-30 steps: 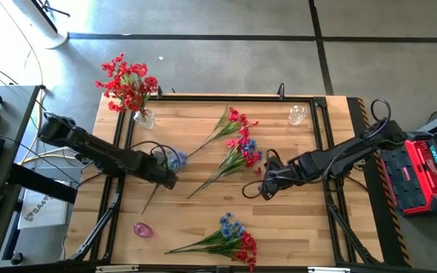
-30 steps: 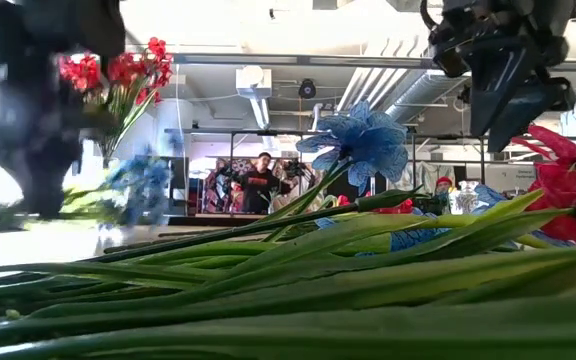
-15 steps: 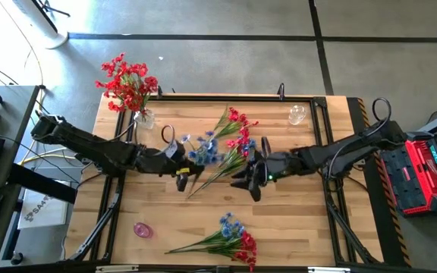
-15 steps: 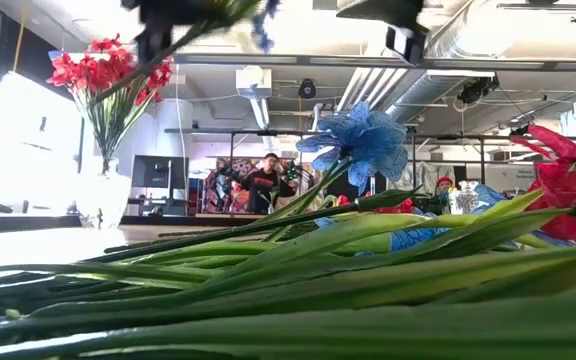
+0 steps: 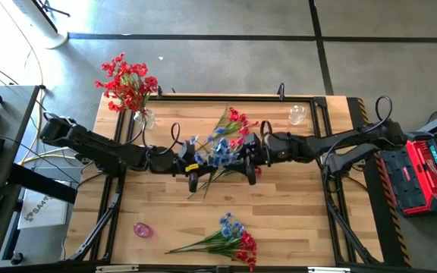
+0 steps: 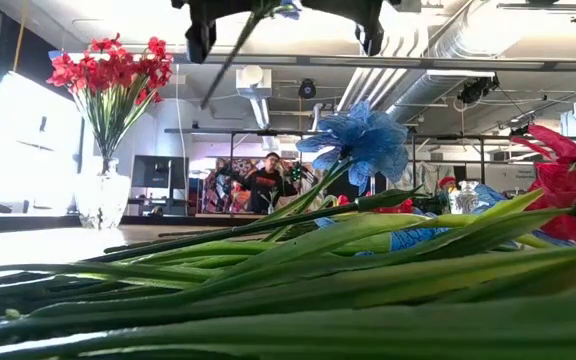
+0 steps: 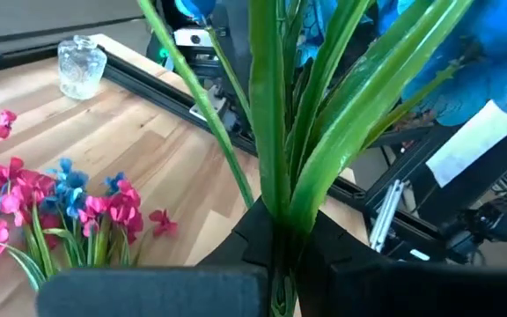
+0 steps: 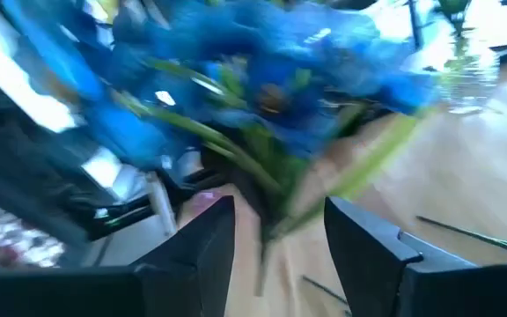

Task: Sort flowers into vase by color
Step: Put the top left blue flower into the right transparent vase

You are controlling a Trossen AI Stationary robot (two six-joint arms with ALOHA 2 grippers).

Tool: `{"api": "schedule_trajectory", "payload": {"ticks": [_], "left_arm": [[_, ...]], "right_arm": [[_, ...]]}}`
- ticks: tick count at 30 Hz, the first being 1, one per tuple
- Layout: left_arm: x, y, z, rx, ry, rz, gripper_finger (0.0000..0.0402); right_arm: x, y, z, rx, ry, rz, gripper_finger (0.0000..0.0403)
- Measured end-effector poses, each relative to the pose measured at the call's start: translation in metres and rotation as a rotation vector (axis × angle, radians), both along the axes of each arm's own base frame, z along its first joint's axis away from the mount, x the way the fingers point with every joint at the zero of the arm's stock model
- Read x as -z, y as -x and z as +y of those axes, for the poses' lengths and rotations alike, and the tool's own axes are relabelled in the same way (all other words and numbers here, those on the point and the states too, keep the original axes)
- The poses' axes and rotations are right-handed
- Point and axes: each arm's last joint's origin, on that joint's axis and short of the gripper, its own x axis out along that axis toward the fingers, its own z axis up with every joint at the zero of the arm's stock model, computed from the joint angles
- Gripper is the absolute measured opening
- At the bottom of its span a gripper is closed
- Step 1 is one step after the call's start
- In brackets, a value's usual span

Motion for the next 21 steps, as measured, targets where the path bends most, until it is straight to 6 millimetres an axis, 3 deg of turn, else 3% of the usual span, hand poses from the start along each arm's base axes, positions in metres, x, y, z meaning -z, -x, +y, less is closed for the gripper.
{"api": "schedule_trajectory", "payload": {"ticks": [6,12,16,21], "left_arm": [[0.004,-0.008,0.011,0.001,0.004,-0.012,0.0008],[0.005,-0.019,0.026,0.036,-0.047,-0.077,0.0008],[0.006,-0.026,0.038,0.052,-0.058,-0.122,0.0008],[0.008,-0.028,0.053,0.012,-0.077,-0.126,0.0029]], "right_arm": [[-0.004,-0.001,-0.008,-0.06,0.063,-0.055,0.0165],[-0.005,-0.003,-0.025,-0.01,0.081,-0.066,0.0148],[-0.005,-0.002,-0.04,0.035,0.056,-0.061,0.0104],[-0.003,-0.001,-0.054,0.049,0.028,-0.031,0.0012]]}}
